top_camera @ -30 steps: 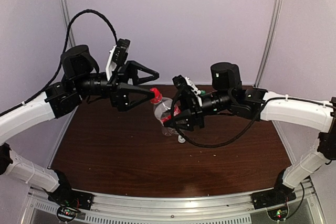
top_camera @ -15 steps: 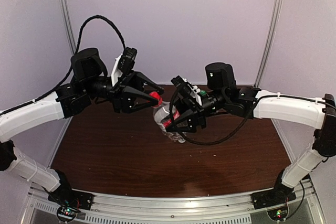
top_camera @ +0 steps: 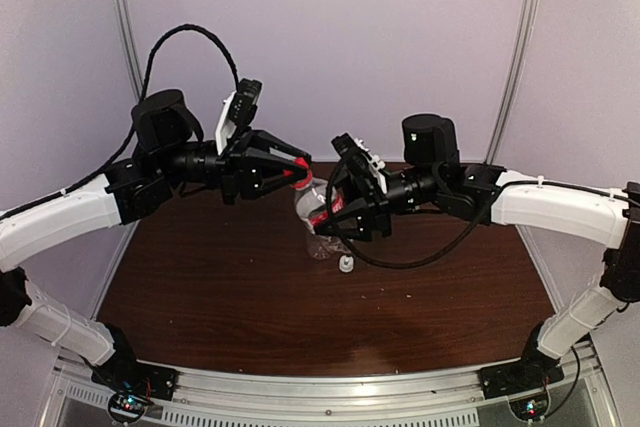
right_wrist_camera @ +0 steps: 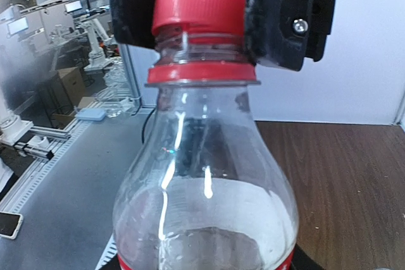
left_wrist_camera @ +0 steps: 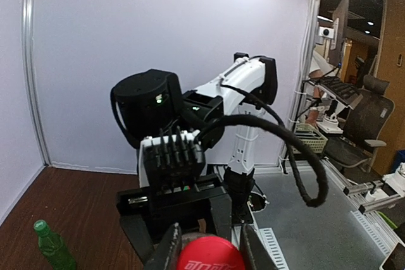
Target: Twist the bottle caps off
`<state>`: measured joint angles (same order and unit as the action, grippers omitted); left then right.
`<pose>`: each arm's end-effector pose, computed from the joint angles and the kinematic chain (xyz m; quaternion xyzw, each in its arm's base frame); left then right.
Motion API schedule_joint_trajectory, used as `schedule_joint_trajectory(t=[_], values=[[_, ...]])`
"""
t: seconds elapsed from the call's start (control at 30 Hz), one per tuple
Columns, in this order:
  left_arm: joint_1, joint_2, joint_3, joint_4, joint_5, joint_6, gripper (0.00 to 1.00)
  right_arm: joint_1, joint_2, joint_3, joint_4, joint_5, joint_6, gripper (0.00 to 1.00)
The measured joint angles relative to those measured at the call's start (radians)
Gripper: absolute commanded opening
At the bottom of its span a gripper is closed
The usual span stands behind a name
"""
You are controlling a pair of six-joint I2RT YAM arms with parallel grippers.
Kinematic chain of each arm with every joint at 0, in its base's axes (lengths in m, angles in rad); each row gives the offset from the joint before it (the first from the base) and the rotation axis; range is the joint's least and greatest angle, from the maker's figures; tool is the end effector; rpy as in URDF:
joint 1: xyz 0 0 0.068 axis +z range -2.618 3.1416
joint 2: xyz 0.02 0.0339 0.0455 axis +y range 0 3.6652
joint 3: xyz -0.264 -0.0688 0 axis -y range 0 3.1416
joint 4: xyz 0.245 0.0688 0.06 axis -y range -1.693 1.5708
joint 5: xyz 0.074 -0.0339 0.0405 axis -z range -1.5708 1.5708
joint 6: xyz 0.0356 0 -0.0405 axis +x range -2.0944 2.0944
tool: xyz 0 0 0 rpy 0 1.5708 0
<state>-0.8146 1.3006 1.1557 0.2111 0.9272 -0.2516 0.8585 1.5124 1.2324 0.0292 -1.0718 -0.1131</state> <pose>0.1822 -0.2347 0.3982 0.4834 0.4964 -0.5950 0.4071 0.2017 0.2814 0.3444 -0.5940 0.4545 0.5676 0.3441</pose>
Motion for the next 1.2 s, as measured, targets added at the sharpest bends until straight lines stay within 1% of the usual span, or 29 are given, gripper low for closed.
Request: schedule_joint_trajectory(t=[0.13, 0.27, 0.33, 0.47, 0.57, 0.67, 0.8, 1.0, 1.2], values=[[0.002, -0.008, 0.0, -0.003, -0.146, -0.054, 0.2, -0.002, -0.032, -0.011, -0.001, 0.166, -0.015, 0.51], [-0.001, -0.017, -0.002, -0.023, -0.34, -0.124, 0.23, 0.002, -0.045, -0.027, 0.026, 0.349, -0.021, 0.51], [-0.009, -0.02, -0.008, -0.041, -0.436, -0.157, 0.27, 0.008, -0.045, -0.041, 0.042, 0.429, -0.024, 0.51], [-0.025, -0.024, -0.023, -0.074, -0.57, -0.199, 0.3, 0.021, -0.045, -0.064, 0.05, 0.543, -0.038, 0.48], [-0.032, -0.027, -0.034, -0.085, -0.637, -0.209, 0.31, 0.03, -0.045, -0.076, 0.045, 0.615, -0.035, 0.46], [-0.013, -0.055, -0.047, -0.097, -0.71, -0.217, 0.31, 0.015, -0.047, -0.101, 0.045, 0.718, -0.019, 0.46], [0.0, -0.079, -0.059, -0.065, -0.77, -0.261, 0.31, 0.019, -0.047, -0.118, 0.047, 0.838, -0.016, 0.46], [0.0, -0.076, -0.083, -0.055, -0.821, -0.286, 0.33, 0.042, -0.048, -0.121, 0.056, 0.904, -0.019, 0.47], [0.003, -0.102, -0.148, -0.082, -0.896, -0.246, 0.34, 0.032, -0.085, -0.153, 0.056, 0.916, -0.018, 0.48]])
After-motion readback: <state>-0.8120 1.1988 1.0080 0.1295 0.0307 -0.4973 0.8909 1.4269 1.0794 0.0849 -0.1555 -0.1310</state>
